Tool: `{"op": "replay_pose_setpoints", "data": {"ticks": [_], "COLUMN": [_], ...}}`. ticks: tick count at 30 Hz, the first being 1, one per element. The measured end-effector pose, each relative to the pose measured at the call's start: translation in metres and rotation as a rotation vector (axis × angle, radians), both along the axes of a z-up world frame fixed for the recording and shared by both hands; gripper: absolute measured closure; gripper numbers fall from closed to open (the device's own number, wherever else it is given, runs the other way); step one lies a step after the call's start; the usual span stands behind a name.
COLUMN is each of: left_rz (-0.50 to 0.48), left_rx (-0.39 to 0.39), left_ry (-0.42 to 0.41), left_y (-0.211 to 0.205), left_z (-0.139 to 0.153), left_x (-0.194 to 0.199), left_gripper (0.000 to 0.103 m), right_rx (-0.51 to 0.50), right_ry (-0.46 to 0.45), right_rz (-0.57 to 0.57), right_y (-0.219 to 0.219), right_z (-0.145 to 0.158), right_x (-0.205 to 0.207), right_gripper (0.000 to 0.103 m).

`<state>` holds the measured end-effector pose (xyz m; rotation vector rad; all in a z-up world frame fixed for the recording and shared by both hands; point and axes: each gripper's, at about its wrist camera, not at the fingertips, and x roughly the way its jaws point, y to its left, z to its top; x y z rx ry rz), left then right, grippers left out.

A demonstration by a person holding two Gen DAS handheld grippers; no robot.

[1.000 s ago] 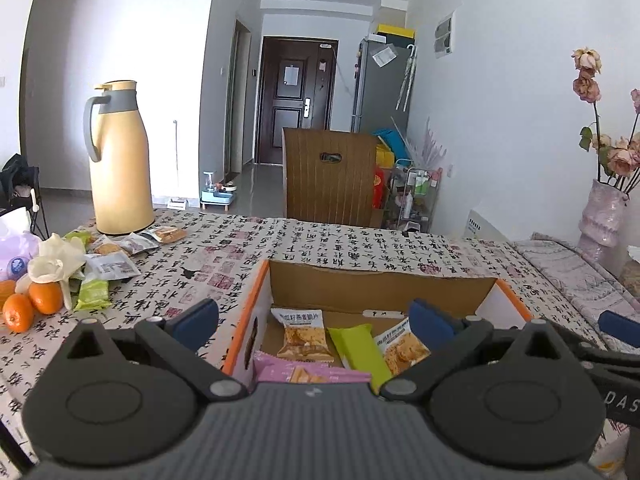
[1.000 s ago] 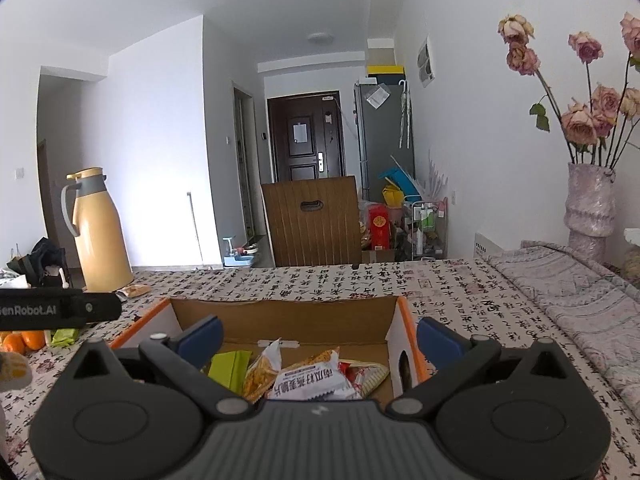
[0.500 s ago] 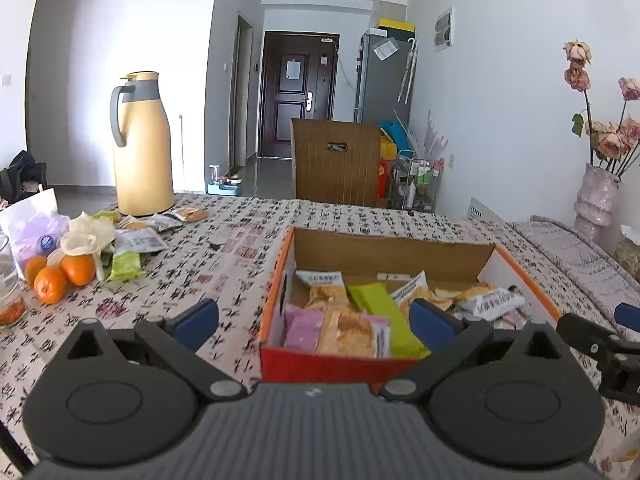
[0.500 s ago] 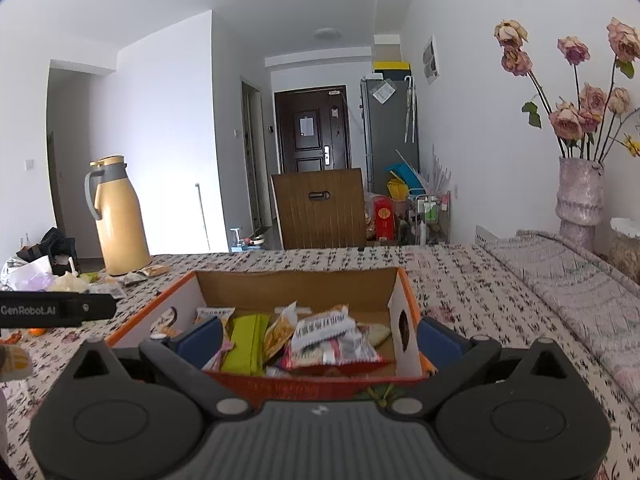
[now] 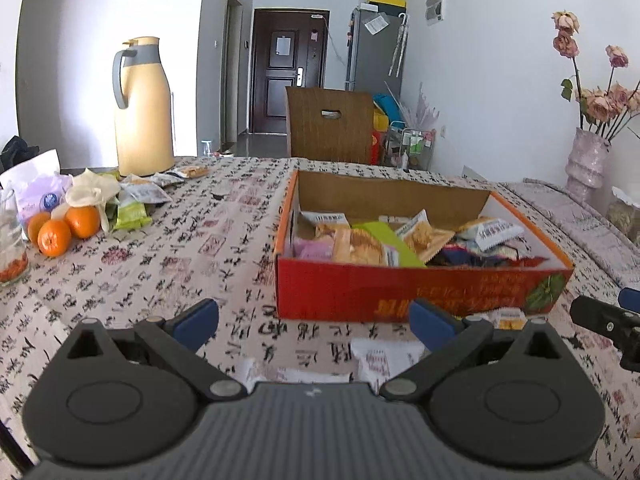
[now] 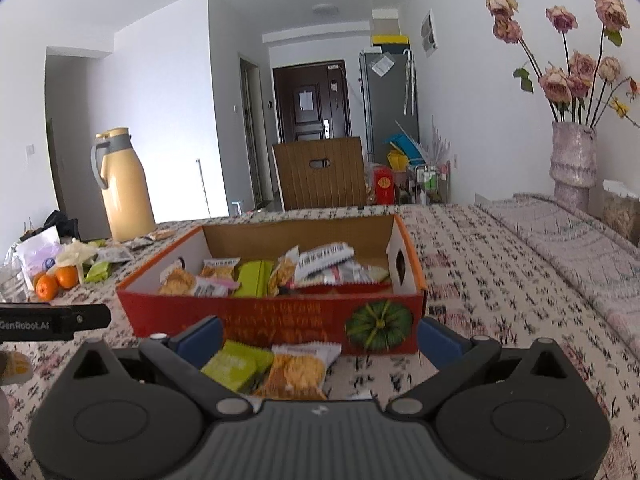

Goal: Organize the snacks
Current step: 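Withdraw both tools from the box back over the snack pile, then grasp a cookie packet from the pile with the right tool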

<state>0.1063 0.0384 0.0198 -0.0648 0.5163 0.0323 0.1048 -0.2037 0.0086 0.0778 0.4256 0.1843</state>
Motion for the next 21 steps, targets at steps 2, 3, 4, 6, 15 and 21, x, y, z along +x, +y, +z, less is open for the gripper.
{"op": "replay_pose_setpoints", "data": {"ticks": [2,3,4,6,15,21], "left_rz": [-0.003,-0.003,-0.003,0.0,-0.001,-0.004], "left_rx": [-0.001,-0.001,-0.002,0.0,-0.001,-0.007], "left_ry": [0.004,0.006,0.006,0.005,0.006,0.015], "left_y": [0.0,0.001,0.001,0.002,0.001,0.0], "left_z": [-0.008,-0.012,-0.015,-0.022,-0.033,-0.035], "left_x": [0.0,0.001,0.001,0.002,0.005,0.005], "left_gripper": [0.0,0.0,0.0,0.0,0.0,0.0], "right_rx": [-0.001,-0.001,-0.001,-0.003,-0.064,-0.073], "right_ry": [0.013,0.022,0.03,0.042,0.065,0.122], "right_rz": [0.003,0.005,0.006,0.008,-0.002,-0.01], "right_y": [0.0,0.0,0.0,0.0,0.004,0.005], "right_z": [-0.004,-0.007,-0.009,-0.014,-0.024,-0.032], "right_x": [-0.002,-0.003,-0.003,-0.004,-0.004,0.004], "right_gripper": [0.0,0.0,0.0,0.0,0.0,0.0]}}
